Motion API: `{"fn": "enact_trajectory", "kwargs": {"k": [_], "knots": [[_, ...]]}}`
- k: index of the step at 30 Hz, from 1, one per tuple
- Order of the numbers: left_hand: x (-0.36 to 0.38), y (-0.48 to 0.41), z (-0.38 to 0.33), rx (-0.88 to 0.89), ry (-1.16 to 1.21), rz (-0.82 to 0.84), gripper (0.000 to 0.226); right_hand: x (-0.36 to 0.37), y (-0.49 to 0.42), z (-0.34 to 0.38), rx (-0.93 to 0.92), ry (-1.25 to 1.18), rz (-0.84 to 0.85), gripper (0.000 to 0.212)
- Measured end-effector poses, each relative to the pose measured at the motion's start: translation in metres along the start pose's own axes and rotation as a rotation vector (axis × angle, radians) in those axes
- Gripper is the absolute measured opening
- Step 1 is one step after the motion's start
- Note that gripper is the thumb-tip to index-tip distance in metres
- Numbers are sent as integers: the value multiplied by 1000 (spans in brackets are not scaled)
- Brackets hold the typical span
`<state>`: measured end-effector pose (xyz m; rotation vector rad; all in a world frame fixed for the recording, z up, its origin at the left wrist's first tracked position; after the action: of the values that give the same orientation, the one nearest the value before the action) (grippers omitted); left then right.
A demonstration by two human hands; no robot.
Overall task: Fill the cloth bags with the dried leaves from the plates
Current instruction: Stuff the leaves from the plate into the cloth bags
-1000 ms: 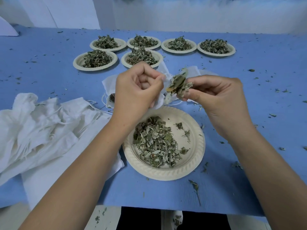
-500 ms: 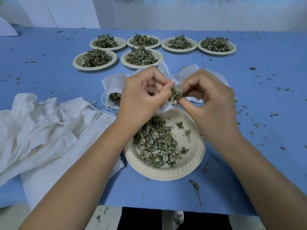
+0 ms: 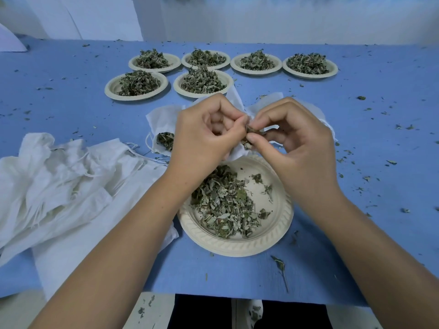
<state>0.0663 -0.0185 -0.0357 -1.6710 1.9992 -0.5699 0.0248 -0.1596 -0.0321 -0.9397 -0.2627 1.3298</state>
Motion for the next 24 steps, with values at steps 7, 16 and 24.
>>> {"fn": "enact_trajectory", "kwargs": {"k": [7, 16, 24], "knots": [[0, 0, -3, -8, 67, 1, 16, 0, -1, -1, -180, 315, 30, 6], [-1, 1, -2, -32, 86, -8, 15, 7, 0, 5, -165, 516, 413, 45], [-7, -4, -1, -76, 82, -164, 18, -23, -9, -1, 41, 67, 1, 33]]}}
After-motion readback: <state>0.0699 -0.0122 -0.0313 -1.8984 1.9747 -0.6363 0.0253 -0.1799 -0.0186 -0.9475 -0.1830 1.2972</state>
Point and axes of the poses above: each hand's wrist, its own y-axis away from the middle knuckle, its own x-axis out of the palm, z = x × y, the point moved 2 cm from there along -y, towards the middle knuckle, and after that the axes turned 5 degrees about y, right-handed, at the moved point
